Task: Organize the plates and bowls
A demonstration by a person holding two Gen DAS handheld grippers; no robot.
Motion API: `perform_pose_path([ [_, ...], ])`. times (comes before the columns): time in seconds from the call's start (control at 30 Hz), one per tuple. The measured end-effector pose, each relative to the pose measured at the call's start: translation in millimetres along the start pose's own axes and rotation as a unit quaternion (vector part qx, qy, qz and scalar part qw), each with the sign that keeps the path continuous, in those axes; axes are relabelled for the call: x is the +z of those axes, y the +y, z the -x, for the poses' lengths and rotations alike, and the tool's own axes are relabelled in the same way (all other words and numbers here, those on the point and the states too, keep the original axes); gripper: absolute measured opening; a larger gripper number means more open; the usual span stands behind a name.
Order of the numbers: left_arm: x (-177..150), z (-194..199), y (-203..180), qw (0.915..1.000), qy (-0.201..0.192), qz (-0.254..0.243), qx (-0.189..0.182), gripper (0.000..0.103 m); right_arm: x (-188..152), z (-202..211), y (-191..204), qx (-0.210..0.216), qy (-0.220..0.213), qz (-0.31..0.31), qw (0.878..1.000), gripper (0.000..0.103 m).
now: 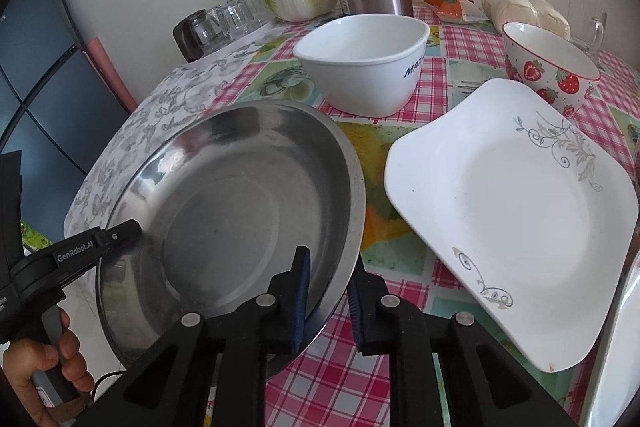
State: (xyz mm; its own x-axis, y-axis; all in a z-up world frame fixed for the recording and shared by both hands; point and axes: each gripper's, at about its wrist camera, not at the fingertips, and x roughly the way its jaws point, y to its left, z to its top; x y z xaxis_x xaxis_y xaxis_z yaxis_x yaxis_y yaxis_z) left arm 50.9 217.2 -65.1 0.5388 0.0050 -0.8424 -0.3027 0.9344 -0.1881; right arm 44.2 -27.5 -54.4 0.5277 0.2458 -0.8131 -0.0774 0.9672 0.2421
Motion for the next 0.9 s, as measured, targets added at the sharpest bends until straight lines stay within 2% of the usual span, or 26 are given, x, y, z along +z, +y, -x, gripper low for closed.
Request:
perform_pose_path([
  [0.3, 0, 25, -15, 0.9999, -0.010, -0.008, 0.005, 0.021, 6, 23, -9, 0.011, -0.018, -0.011, 1.000, 0.019],
  [0.5, 7, 59, -28, 0.9990, -0.040, -0.015, 0.010, 0.021, 11, 45, -10, 0.025, -0.043, -0.014, 0.999, 0.019],
  [0.77, 21, 110, -78, 0.9941, -0.094, -0.054, -0.004, 0.021, 24, 88, -32, 0.033, -0.098, -0.047, 0.994, 0.019],
  [0.9, 25, 125, -105, 0.9918, -0.109, -0.065, -0.016, 0.021, 29, 111, -51, 0.038, -0.126, -0.074, 0.989, 0.019],
])
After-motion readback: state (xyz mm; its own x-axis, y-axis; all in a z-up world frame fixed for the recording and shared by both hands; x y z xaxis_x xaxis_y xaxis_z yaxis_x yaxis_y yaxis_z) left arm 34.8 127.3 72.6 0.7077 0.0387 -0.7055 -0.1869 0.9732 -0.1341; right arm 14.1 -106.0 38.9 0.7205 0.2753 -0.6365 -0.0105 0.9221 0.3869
